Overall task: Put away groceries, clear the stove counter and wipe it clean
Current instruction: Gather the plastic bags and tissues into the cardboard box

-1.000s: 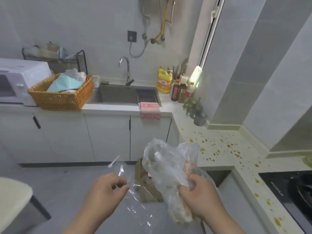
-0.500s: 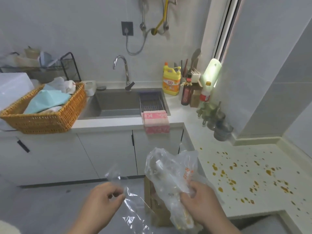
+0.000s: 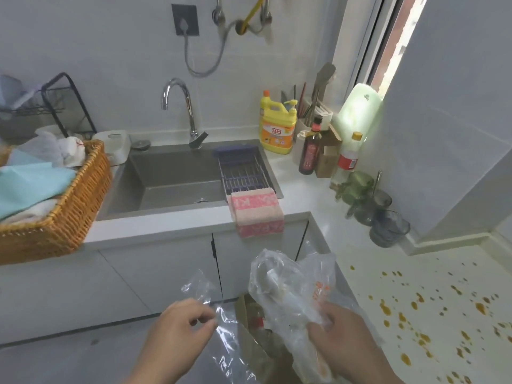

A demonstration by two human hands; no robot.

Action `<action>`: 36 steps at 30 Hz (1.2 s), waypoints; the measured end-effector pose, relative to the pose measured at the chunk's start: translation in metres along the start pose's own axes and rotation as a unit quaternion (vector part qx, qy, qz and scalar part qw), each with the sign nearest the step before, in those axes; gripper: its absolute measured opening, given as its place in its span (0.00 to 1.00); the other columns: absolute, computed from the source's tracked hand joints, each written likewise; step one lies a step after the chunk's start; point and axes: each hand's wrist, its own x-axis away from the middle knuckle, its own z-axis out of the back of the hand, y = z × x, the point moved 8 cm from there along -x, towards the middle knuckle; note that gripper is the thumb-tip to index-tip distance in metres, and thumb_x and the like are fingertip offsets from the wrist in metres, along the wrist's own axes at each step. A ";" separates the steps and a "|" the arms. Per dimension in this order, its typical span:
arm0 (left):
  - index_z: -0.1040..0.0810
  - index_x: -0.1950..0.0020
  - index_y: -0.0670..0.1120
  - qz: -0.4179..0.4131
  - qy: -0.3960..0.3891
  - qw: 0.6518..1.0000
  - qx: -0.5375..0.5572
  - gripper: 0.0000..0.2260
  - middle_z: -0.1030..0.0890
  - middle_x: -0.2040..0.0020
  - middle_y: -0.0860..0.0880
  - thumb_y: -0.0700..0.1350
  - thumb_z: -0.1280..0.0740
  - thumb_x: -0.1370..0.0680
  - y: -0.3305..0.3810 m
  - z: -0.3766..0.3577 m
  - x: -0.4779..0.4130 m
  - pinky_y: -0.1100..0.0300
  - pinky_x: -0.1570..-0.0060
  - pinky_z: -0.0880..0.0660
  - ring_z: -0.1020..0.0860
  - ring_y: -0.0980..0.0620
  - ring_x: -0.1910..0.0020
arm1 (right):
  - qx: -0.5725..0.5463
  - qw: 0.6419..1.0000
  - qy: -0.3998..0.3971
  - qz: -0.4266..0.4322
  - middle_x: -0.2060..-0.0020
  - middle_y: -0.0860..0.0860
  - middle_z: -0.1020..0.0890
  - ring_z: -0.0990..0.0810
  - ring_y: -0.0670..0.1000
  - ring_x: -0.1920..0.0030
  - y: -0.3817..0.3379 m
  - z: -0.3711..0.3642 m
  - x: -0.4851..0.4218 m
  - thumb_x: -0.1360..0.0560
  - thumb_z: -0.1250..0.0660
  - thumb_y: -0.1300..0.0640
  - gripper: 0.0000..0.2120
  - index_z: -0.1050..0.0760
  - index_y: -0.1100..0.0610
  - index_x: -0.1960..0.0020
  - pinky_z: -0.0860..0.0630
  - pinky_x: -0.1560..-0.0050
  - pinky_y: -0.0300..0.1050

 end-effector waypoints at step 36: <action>0.17 0.59 0.50 -0.029 -0.293 0.954 -0.057 0.02 0.23 0.63 0.59 0.43 0.28 0.28 -0.196 -0.351 -0.252 0.70 0.59 0.32 0.24 0.56 0.59 | 0.003 0.971 0.036 -0.234 0.60 0.42 0.22 0.26 0.40 0.63 0.243 -0.203 -0.248 0.25 0.36 0.51 0.07 0.23 0.50 0.49 0.34 0.67 0.27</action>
